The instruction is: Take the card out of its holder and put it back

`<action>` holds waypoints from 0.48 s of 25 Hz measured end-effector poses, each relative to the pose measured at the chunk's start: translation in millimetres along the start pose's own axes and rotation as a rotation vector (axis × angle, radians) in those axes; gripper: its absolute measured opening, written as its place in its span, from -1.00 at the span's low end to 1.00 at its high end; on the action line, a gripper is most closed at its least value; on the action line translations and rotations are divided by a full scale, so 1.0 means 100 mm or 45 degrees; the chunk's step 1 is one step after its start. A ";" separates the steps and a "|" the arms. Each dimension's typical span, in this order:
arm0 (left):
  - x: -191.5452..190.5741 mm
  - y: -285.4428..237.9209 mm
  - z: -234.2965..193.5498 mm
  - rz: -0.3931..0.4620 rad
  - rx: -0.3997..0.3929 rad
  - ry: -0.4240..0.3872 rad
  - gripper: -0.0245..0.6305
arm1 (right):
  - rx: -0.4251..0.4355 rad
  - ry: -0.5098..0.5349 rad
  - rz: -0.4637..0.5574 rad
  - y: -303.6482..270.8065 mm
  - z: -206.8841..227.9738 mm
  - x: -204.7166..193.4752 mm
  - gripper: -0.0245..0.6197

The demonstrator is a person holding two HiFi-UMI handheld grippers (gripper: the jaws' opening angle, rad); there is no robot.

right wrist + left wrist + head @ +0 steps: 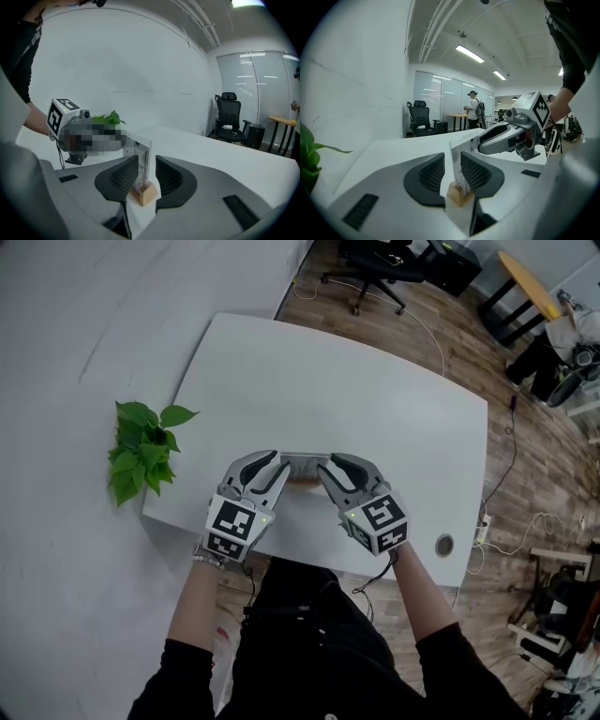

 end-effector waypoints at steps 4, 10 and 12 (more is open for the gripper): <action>-0.03 -0.01 -0.07 0.015 0.025 0.057 -0.57 | 0.000 -0.007 -0.016 -0.04 0.00 -0.03 -0.48; 0.00 -0.02 -0.03 0.020 0.001 0.055 -0.66 | -0.004 -0.013 -0.014 -0.05 -0.02 -0.02 -0.62; 0.02 -0.02 -0.02 0.019 -0.002 0.049 -0.72 | -0.004 -0.020 -0.015 -0.05 -0.02 -0.02 -0.62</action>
Point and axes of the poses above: the fingertips, and each gripper's own axes: y backward along the fingers, z to its right, x out of its top, the point moved 1 cm from there along y, backward along the fingers, and after that the axes turned 6 degrees about -y, right-handed, at the moved point
